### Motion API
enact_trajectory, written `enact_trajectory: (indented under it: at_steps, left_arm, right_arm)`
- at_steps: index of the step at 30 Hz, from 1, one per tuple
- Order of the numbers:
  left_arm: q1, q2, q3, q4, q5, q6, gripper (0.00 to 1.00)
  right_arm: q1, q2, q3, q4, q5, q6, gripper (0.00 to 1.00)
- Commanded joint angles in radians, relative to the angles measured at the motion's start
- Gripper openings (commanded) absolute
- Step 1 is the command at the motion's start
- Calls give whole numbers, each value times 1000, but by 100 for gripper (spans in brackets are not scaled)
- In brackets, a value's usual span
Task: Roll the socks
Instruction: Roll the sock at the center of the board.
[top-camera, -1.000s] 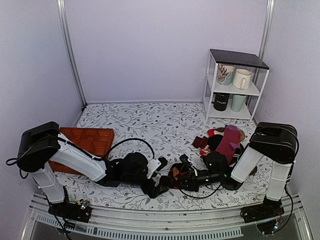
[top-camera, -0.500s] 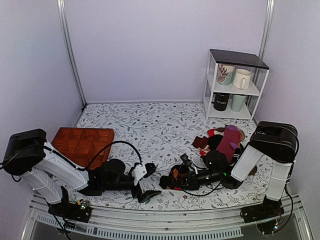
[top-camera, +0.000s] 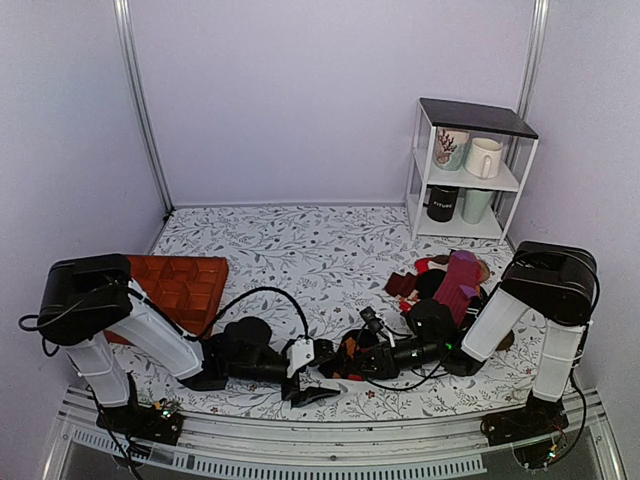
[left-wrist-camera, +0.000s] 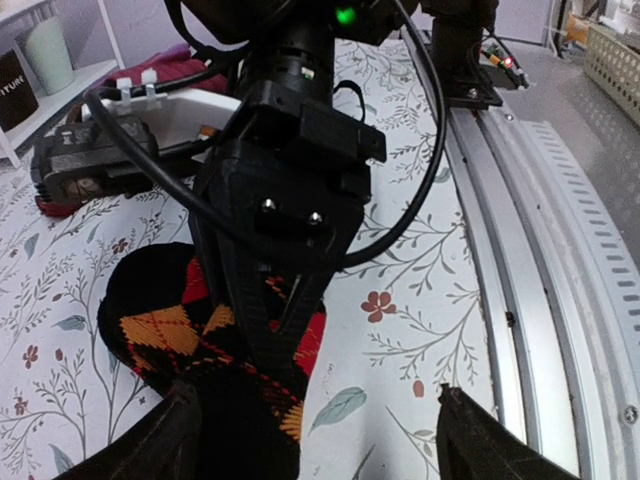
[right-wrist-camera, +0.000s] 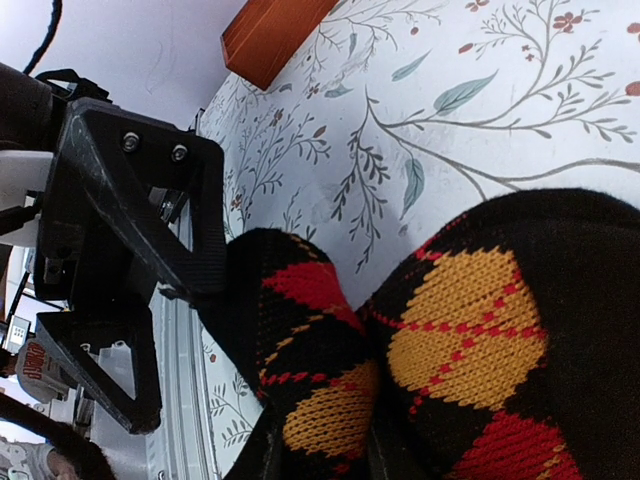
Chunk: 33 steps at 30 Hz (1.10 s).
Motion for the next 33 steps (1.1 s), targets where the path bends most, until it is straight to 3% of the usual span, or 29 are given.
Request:
enact_trajectory:
  at_steps: [1, 7, 16, 19, 24, 33]
  left_arm:
    - [-7, 33, -13, 48, 35, -5, 82]
    - [-6, 74, -8, 94, -52, 3, 91]
    - [16, 126, 9, 90, -134, -13, 94]
    - [26, 142, 23, 71, -104, -14, 91]
    - [30, 174, 55, 30, -29, -19, 74]
    - [30, 264, 85, 13, 5, -32, 78]
  right_arm:
    - [5, 89, -62, -419, 25, 4, 14]
    - [6, 87, -63, -423, 21, 2, 14]
    - [6, 83, -59, -430, 14, -3, 14]
    - [6, 83, -58, -431, 12, -6, 14]
    - [6, 83, -55, -439, 11, -7, 14]
    - [6, 84, -45, -456, 8, -17, 14]
